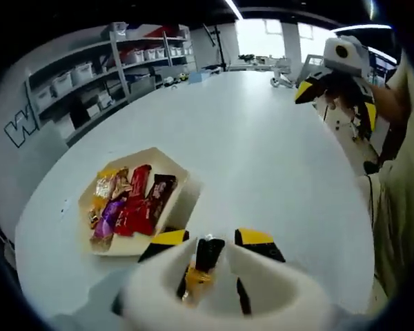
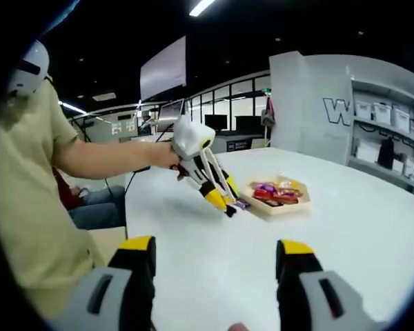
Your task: Place the target food into the container with the food tongs after gripping and lifting it, then release it inside without dropping or visibly crushing the food.
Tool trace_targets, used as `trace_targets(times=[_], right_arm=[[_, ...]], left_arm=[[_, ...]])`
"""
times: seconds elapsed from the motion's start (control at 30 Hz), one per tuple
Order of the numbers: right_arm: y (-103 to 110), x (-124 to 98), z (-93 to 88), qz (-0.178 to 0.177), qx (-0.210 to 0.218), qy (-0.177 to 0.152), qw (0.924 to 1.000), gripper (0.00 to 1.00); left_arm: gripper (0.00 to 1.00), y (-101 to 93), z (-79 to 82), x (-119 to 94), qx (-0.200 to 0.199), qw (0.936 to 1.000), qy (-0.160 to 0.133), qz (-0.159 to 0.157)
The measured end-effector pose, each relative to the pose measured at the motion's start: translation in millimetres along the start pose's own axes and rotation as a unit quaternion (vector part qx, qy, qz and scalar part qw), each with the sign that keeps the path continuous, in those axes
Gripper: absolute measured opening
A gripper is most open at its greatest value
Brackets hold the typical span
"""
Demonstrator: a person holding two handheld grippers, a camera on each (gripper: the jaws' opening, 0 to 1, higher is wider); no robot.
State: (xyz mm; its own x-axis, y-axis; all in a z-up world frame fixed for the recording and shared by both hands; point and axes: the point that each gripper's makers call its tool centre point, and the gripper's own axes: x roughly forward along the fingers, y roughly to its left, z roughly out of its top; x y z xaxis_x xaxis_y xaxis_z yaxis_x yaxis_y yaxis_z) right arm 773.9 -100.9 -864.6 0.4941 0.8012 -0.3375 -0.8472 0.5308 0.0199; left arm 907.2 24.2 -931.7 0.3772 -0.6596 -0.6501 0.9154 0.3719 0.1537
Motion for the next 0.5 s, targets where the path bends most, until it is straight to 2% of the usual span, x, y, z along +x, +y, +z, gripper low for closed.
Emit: trace_targets(times=[0.5], right_arm=[[-1.5, -1.1, -2.5, -0.002, 0.002, 0.000, 1.0000, 0.69]], left_arm=[[0.25, 3.8, -6.3, 8.4, -0.023, 0.9997, 0.004, -0.007]])
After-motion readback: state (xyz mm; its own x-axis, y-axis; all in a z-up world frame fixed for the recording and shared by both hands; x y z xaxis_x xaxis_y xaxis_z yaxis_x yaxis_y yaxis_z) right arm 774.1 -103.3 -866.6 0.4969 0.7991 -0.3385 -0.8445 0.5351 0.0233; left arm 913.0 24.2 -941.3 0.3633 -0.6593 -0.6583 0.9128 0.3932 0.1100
